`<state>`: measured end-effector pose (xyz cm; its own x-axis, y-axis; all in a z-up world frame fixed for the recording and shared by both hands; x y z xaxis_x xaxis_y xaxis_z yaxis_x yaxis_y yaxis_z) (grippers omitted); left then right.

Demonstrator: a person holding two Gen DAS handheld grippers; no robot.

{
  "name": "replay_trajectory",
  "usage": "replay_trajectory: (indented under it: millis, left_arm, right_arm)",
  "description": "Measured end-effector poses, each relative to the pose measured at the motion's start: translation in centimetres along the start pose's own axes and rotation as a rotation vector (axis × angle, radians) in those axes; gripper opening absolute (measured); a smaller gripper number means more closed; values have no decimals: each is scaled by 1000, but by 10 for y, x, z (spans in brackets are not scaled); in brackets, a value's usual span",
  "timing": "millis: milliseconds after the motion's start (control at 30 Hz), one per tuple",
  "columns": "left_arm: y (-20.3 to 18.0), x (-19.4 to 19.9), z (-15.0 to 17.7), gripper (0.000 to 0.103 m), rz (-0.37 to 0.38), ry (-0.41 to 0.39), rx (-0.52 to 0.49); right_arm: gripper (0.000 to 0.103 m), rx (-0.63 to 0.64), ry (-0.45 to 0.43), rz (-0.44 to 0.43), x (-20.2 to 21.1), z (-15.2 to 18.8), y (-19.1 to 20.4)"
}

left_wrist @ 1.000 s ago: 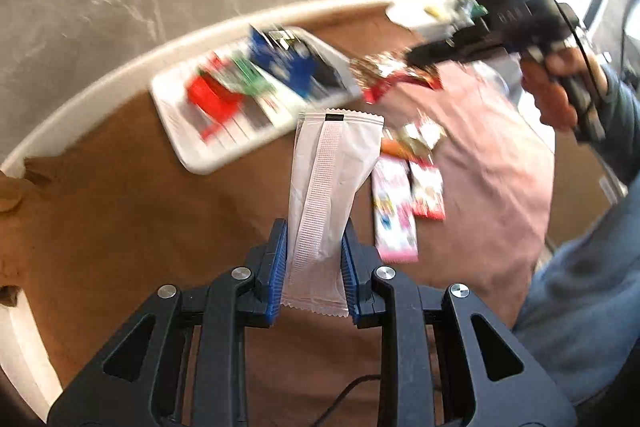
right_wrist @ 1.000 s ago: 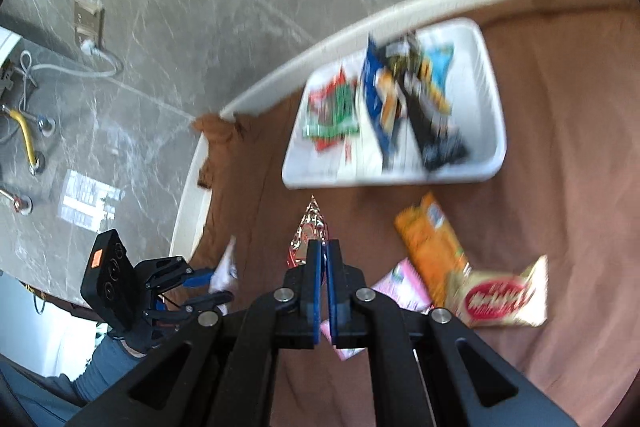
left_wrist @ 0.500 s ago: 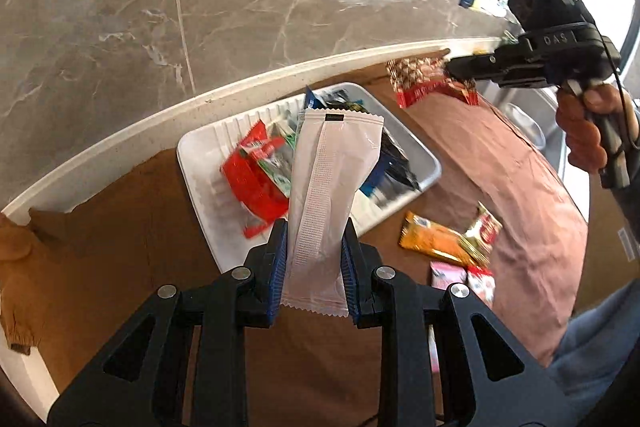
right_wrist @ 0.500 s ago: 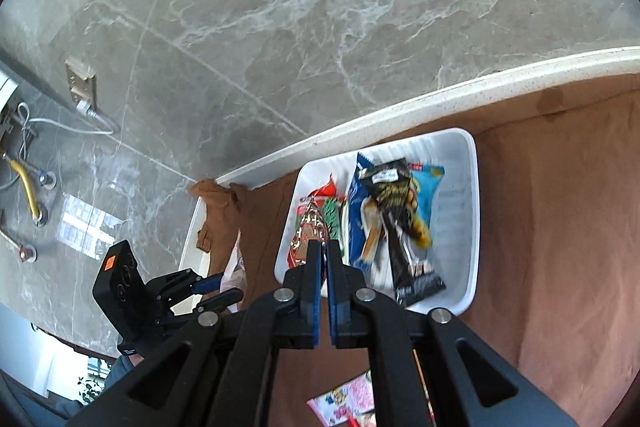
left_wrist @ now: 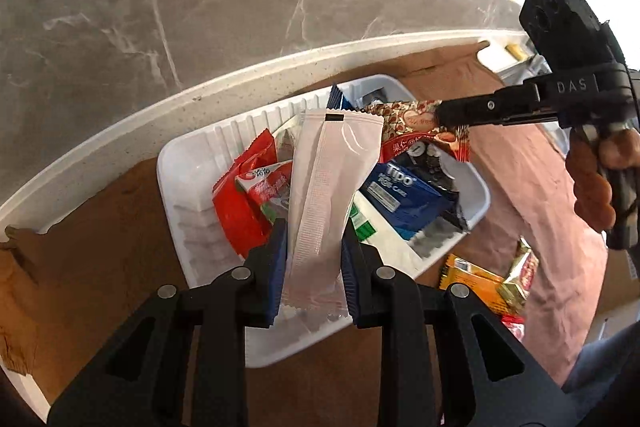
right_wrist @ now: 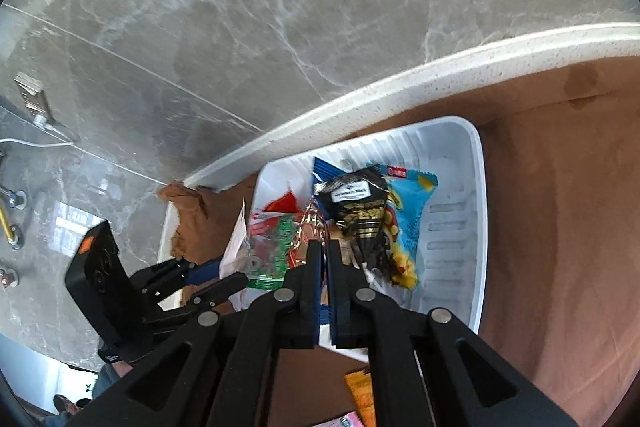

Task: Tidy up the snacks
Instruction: 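Lower both packets into the white tray and open both tools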

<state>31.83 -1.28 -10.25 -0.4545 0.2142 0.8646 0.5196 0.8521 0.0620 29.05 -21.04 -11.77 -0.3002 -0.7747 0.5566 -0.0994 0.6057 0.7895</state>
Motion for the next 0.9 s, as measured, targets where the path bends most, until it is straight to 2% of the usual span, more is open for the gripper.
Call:
replay_trajectory:
  millis: [200,567,633,667,700,767,900]
  left_arm:
    - [-9,-15,-2,23,-23,28,-34]
    - [-7,-14,3,26,-54,17,0]
    - [-4,-12,4,38,-56,13,18]
    - [-4,-11,4,51,-52,10,25]
    - [-4,-9,4,58,-54,4,26]
    - [-4,-6,4,60,-56,-9,22]
    - [-7,4,2,76,-65,-48,25]
  right_arm:
    - [4,-18,13,16,-10,2,-12]
    - [9,9,34,60,-16,7,-10]
    - [10,15,34,69,-15,8,-9]
    - [10,17,34,72,-15,8,-9]
    - [10,18,33,76,-15,8,-9]
    - [10,17,31,79,-14,8,-9]
    - [14,14,30,86,-15,9,-7]
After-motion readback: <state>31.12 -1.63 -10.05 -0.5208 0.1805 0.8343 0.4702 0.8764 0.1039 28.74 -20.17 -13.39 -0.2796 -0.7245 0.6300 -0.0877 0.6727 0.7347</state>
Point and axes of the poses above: each gripper's, at about its wrist camera, not at the fingertips, and x roughly against the way its jaws point, y to its left, z to its underside, the point moved 4 cm from there along -x, roughly the way its jaws point, and after that the axes turned 12 degrees about -z, right-handed, at the moved point
